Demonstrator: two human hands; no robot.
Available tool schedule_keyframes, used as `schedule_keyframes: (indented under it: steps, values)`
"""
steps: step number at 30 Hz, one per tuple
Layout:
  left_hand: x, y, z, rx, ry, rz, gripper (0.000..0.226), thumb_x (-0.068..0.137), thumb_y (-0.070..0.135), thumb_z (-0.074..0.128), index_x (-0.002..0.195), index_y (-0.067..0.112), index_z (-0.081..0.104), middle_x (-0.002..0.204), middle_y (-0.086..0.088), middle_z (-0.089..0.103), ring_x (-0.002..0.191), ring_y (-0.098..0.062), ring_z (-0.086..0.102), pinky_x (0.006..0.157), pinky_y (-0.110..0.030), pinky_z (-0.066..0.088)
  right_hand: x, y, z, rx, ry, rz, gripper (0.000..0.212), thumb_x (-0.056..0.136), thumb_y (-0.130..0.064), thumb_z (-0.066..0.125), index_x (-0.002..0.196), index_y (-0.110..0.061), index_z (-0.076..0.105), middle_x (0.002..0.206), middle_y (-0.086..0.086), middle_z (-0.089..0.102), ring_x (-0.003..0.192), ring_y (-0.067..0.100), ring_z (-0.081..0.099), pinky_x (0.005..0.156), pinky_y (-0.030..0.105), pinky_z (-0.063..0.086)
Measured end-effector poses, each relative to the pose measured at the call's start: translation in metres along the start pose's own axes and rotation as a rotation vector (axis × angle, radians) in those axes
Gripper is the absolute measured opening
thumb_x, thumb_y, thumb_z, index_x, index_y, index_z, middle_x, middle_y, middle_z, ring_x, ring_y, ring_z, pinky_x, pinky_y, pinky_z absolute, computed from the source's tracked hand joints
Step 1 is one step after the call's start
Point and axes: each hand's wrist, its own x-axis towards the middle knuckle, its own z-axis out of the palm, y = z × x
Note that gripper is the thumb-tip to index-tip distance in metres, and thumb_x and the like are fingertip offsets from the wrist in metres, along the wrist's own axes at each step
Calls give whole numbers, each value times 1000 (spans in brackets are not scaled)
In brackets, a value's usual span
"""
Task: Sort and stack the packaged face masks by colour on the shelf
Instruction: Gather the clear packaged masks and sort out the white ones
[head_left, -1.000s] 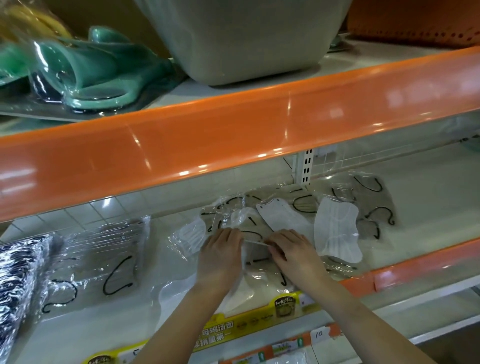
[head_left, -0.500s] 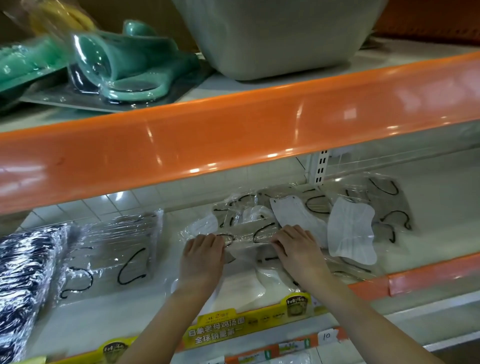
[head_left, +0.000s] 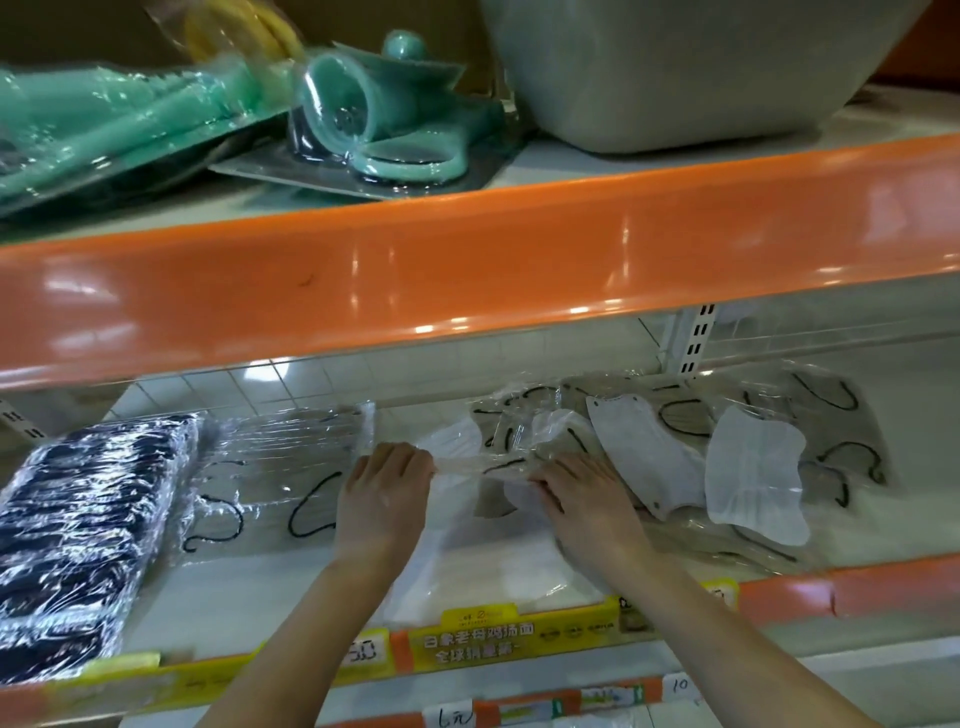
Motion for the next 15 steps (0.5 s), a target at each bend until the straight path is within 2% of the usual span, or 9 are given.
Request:
schedule_keyframes:
  steps: [2,3,7,11,13,15]
  values:
    - [-7,-14,-5,22,25,-19,16,81,8,57,65,9,59,69,-5,60,67,-28,59,57,-33,44,7,-15,7,6,-58,0,34,93,-33,37,85,-16,65,87,-2,62,81,20,59,62,34,51]
    - [-11,-21,-7,27,33,-32,18,82,9,55,65,9,59,69,-5,60,68,-28,59,58,-34,44,11,-22,8,10,-67,8,34,92,-33,36,83,-17,65,86,-4,62,80,18,60,60,30,50]
    - [-25,-47,-19,87,84,-103,19,82,8,52,63,9,56,68,-5,59,69,-29,56,59,-34,41,28,-54,19,1,-59,-26,24,85,-25,44,75,-19,64,77,-6,60,71,14,60,62,17,34]
    - [-45,-73,-29,114,81,-123,15,81,5,52,67,9,55,71,-7,56,70,-30,53,59,-37,40,35,-80,36,69,-237,-80,15,90,-16,52,90,-11,67,92,4,61,88,24,58,78,28,38]
    - [-59,-87,-32,133,71,-152,13,80,3,55,69,9,54,73,-7,57,72,-30,52,59,-36,40,34,-94,45,82,-231,-102,19,92,-20,51,89,-11,66,91,3,61,86,23,57,75,34,45]
    - [-72,-99,-34,149,45,-177,15,79,0,57,69,9,52,73,-6,55,69,-30,52,57,-36,39,32,-108,53,89,-159,-148,23,88,-27,46,82,-16,65,82,-3,60,76,18,57,65,30,49]
